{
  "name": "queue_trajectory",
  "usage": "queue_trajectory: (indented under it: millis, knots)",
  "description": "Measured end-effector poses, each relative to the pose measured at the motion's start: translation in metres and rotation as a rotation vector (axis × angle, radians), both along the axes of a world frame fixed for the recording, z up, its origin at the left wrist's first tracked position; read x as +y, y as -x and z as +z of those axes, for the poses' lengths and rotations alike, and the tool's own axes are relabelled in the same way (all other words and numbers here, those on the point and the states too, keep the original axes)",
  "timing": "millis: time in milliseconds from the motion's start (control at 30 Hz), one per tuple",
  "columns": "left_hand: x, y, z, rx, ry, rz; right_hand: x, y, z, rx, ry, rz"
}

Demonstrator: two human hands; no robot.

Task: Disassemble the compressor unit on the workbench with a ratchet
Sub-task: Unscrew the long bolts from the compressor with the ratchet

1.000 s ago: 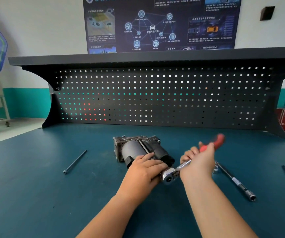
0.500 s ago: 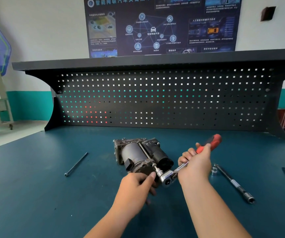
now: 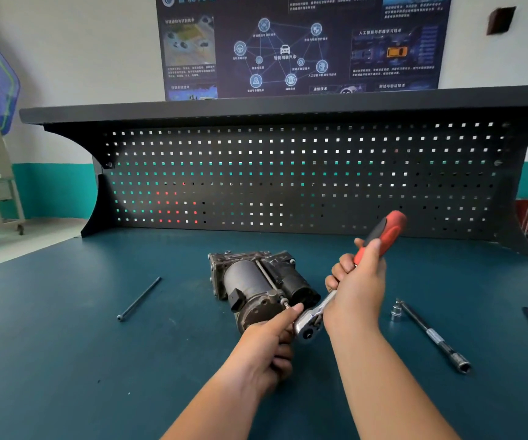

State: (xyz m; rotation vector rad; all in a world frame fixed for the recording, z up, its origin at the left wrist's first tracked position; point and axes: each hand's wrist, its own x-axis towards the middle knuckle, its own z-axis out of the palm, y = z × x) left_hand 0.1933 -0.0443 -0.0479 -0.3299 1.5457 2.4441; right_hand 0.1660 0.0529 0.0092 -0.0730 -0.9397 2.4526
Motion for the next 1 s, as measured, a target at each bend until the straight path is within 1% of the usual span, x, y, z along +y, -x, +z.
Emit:
queue_trajectory:
  millis: [100,267,367,467,633,700,733,833,900,933,1000]
  knots:
    - [0.002,0.001,-0.003,0.002,-0.015,0.011,-0.002,-0.004,0.001,0.045,-0.049,-0.024]
    - [0.001,0.0,-0.006,0.004,-0.108,-0.004,-0.012,-0.014,0.002,0.154,-0.184,-0.051]
    - [-0.003,0.001,-0.007,0.022,-0.081,-0.057,-0.017,-0.016,0.002,0.223,-0.285,-0.065]
    - [-0.001,0.003,-0.007,0.045,-0.079,-0.037,-0.018,-0.017,0.003,0.25,-0.367,-0.085]
    - [0.0,0.002,-0.01,0.099,-0.124,-0.001,-0.019,-0.019,0.003,0.303,-0.44,0.021]
    - [0.0,0.001,-0.01,0.114,-0.15,0.014,-0.018,-0.018,0.004,0.276,-0.379,0.053]
    - [0.0,0.0,-0.009,0.123,-0.162,0.022,-0.017,-0.017,0.004,0.23,-0.309,0.044]
    - [0.002,-0.001,-0.007,0.138,-0.196,0.024,-0.001,-0.006,0.003,-0.011,0.023,0.012]
    - [0.004,-0.002,-0.006,0.131,-0.222,0.026,0.011,0.0,-0.004,-0.185,0.258,0.056]
    - [0.004,-0.003,-0.006,0.127,-0.228,0.03,0.015,0.002,-0.009,-0.249,0.34,0.081]
    - [0.005,-0.002,-0.006,0.12,-0.218,0.033,0.017,0.005,-0.015,-0.311,0.4,0.101]
